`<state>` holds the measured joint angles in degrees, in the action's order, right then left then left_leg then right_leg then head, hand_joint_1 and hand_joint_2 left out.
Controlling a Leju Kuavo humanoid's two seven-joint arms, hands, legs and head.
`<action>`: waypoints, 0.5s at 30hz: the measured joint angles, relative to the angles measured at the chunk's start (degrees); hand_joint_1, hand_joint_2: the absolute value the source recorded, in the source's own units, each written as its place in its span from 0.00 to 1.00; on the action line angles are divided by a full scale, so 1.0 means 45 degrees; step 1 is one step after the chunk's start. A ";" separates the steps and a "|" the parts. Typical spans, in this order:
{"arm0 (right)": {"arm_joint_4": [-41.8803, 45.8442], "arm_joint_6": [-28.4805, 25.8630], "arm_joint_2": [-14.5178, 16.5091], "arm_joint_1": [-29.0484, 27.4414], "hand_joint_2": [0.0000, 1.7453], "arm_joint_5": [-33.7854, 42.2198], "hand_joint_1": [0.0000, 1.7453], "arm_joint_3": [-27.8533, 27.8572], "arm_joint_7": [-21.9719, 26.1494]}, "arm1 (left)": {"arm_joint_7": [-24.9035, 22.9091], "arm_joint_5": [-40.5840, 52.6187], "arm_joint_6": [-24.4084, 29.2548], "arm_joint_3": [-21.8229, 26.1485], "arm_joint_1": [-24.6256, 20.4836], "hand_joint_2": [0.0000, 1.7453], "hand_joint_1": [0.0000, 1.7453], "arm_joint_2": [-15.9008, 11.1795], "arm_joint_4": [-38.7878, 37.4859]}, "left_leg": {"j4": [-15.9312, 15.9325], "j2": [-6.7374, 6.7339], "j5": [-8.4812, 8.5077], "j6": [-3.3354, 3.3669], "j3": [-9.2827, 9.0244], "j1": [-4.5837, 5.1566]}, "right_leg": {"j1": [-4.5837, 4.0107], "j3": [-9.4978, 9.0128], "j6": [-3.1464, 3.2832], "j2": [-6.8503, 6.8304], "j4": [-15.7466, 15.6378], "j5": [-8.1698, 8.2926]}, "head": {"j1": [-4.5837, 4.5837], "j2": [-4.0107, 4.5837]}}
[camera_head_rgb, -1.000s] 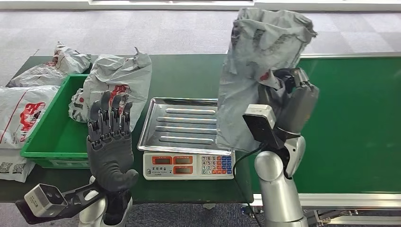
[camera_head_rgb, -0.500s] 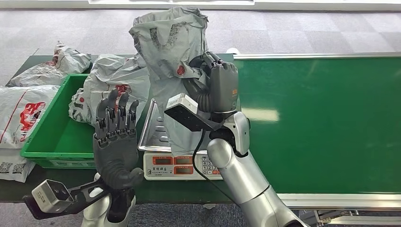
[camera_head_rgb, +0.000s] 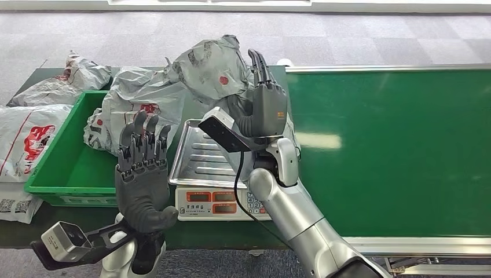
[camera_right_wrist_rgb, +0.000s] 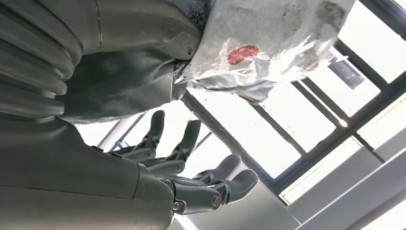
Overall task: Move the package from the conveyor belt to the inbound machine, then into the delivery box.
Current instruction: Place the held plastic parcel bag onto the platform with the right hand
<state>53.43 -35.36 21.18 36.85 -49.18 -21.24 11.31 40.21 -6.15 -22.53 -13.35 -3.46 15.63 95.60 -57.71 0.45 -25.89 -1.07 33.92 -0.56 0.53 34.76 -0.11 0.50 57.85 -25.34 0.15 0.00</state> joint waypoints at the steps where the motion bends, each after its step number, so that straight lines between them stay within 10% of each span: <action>1: -0.0073 -0.0001 0.0000 0.0025 1.00 0.0000 0.00 -0.0004 -0.0001 | -0.0001 0.0000 0.0000 0.0000 0.0000 1.00 0.00 0.0000 0.0002 | 0.0000 0.0000 0.0000 0.0000 0.0000 0.0000 | 0.0000 0.0000 0.0000 0.0000 0.0000 0.0000 | -0.0001 0.0000; 4: -0.0234 -0.0002 0.0000 0.0064 1.00 0.0000 0.00 -0.0010 -0.0001 | 0.0000 0.0001 0.0000 0.0000 0.0000 1.00 0.00 0.0000 0.0010 | 0.0000 0.0001 -0.0001 0.0001 0.0001 0.0001 | 0.0001 0.0000 0.0000 0.0000 0.0000 0.0000 | -0.0001 0.0000; 8: -0.0395 0.0013 0.0000 0.0106 0.00 -0.0030 0.00 -0.0011 -0.0039 | -0.0002 0.0001 0.0000 0.0000 0.0000 1.00 0.00 0.0000 0.0011 | 0.0000 0.0000 -0.0001 0.0000 0.0001 0.0000 | 0.0000 0.0001 0.0000 0.0000 0.0000 0.0000 | 0.0000 0.0000; 15: -0.0866 0.1140 0.0000 0.0226 0.00 -0.0387 0.00 0.0000 -0.0707 | 0.0000 0.0129 0.0000 0.0002 -0.0012 1.00 0.00 0.0000 0.0015 | 0.0000 -0.0003 0.0000 0.0000 -0.0001 0.0000 | 0.0000 0.0005 0.0000 0.0000 0.0000 0.0000 | 0.0000 0.0000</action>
<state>49.53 -30.23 21.18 37.86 -50.92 -21.24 8.13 40.21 -5.57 -22.53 -13.34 -3.51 15.63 95.66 -57.71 0.44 -25.89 -1.07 33.91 -0.56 0.53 34.79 -0.11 0.50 57.85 -25.34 0.15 0.00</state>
